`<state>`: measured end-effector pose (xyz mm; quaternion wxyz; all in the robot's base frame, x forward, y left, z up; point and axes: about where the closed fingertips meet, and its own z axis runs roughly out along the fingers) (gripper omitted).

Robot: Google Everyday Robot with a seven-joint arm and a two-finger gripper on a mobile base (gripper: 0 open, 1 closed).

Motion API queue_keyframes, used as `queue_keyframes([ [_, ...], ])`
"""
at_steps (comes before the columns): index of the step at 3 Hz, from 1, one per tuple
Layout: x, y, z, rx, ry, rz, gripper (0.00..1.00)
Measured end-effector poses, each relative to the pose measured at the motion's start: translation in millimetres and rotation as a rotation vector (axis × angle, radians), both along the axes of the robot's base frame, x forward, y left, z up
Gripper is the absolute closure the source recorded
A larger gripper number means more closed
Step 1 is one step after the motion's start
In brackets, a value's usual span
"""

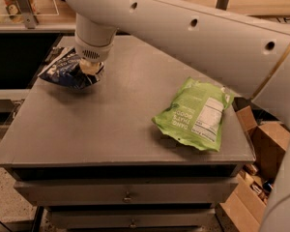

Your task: Move blue chip bag near rxbar chocolate

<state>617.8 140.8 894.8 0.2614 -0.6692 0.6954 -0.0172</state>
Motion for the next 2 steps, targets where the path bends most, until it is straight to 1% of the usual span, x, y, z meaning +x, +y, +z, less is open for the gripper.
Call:
queue_keyframes([
  [1,23.4,-15.2,12.4,-0.039,-0.069,-0.082,1.00],
  [2,48.2,-31.1,16.4,-0.044,-0.110,-0.120,1.00],
])
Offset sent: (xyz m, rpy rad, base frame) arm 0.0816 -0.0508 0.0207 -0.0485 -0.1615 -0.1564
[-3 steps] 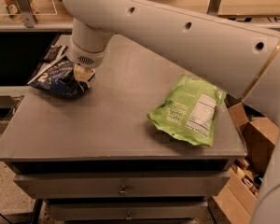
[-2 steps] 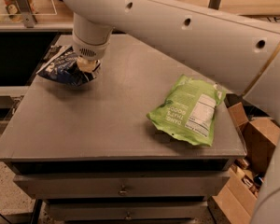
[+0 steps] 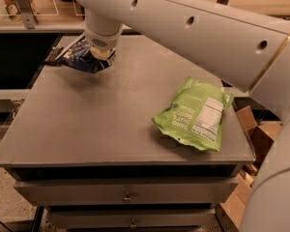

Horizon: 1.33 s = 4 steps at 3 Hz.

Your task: Move blue chip bag near rxbar chocolate

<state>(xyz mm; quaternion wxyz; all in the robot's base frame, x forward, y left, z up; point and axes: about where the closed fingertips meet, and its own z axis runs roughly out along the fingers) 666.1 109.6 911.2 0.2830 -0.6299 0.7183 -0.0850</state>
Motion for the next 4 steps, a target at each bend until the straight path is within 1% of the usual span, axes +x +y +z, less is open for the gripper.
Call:
queue_keyframes([
  [1,21.3,-11.6,-1.9,0.029,-0.029,-0.010,1.00],
  [2,39.3,-15.1,-11.9,0.066,-0.048,-0.016,0.84],
  [4,62.2,-6.4,-40.5,0.112,-0.056,-0.038,0.38],
])
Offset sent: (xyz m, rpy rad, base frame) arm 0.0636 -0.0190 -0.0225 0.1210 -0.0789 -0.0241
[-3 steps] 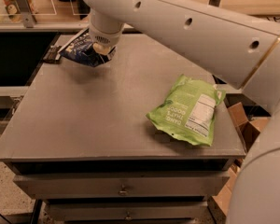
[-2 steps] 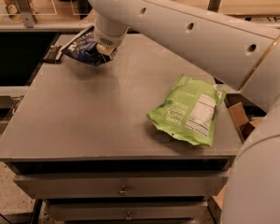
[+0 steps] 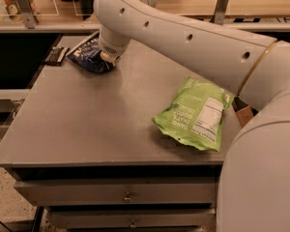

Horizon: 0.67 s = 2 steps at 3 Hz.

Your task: Move blue chip bag near rxbar chocolate

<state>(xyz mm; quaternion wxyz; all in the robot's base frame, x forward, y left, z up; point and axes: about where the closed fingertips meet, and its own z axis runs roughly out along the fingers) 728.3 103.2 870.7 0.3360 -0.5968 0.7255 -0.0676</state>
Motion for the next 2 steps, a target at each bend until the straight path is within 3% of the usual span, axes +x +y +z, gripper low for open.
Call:
queue_keyframes([
  [1,1.5,6.2,-3.4,0.014,-0.004,-0.015,0.15],
  [2,-5.2,18.5,1.4,0.035,0.002,0.016,0.00],
])
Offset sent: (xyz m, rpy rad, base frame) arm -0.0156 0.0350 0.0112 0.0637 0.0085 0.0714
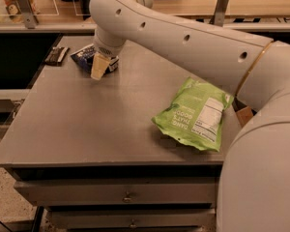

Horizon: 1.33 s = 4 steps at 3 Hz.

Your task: Move blue chip bag near rxbar chocolate

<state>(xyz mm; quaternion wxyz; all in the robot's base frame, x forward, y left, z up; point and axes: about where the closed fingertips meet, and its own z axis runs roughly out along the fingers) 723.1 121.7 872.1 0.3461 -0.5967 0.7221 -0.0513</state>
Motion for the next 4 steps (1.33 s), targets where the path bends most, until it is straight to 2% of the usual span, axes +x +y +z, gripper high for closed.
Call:
queue_keyframes([
  [1,-11.0,11.2,13.3,-0.013,0.039,0.046,0.00],
  [2,-33.9,4.8,27.9,-0.034,0.106,0.082,0.00],
  [3,-57.4,-12.4,31.1,-0.005,0.165,0.086,0.00],
  [4,-57.4,-12.4,30.9,-0.005,0.165,0.086,0.00],
])
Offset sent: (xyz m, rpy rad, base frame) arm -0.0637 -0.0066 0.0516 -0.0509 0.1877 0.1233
